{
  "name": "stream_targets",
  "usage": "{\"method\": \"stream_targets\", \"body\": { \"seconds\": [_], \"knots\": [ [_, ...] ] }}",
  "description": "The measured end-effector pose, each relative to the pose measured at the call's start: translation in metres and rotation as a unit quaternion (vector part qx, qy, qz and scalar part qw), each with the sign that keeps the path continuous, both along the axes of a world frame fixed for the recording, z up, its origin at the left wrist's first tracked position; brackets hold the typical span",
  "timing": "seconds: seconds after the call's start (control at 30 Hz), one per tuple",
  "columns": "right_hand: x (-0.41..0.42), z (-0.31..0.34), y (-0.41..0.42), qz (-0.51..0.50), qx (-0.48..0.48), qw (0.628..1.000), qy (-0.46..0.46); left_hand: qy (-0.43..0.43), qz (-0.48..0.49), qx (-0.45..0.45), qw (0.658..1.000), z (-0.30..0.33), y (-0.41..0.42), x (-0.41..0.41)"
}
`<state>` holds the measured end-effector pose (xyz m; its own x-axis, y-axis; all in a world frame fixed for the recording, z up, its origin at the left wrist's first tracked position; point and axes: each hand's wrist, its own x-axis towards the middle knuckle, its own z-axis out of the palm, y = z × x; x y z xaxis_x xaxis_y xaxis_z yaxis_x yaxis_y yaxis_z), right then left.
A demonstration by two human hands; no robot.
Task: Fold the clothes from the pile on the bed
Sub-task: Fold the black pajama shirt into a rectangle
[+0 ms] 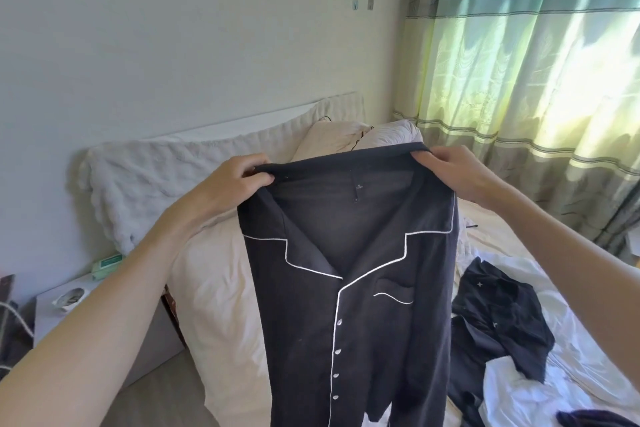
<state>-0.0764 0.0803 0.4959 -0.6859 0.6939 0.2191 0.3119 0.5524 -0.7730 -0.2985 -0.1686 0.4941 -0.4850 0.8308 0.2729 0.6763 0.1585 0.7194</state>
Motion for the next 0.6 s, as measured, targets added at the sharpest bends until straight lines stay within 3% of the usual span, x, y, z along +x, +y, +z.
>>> {"method": "stream_targets", "body": {
  "seconds": [0.1, 0.2, 0.33, 0.43, 0.5, 0.6],
  "knots": [
    [-0.004, 0.005, 0.002, -0.020, 0.043, 0.999, 0.016, 0.020, 0.024, 0.016, 0.999, 0.003, 0.002, 0.003],
    [-0.003, 0.005, 0.006, -0.029, 0.038, 0.999, 0.017, -0.033, 0.002, 0.041, 0.999, 0.003, -0.003, 0.006],
    [0.011, -0.009, 0.006, 0.020, -0.075, 0.997, 0.006, -0.204, -0.131, -0.023, 0.970, -0.011, -0.020, 0.010],
    [0.020, -0.025, 0.007, 0.043, -0.158, 0.986, 0.006, -0.274, -0.205, -0.047, 0.938, -0.024, -0.028, 0.015],
    [0.022, -0.032, 0.008, 0.030, -0.163, 0.986, 0.010, -0.269, -0.186, -0.048, 0.944, -0.028, -0.026, 0.017],
    [0.020, -0.036, 0.010, -0.014, -0.098, 0.995, -0.013, -0.165, -0.078, -0.055, 0.982, -0.026, -0.018, 0.023]
  ]
}}
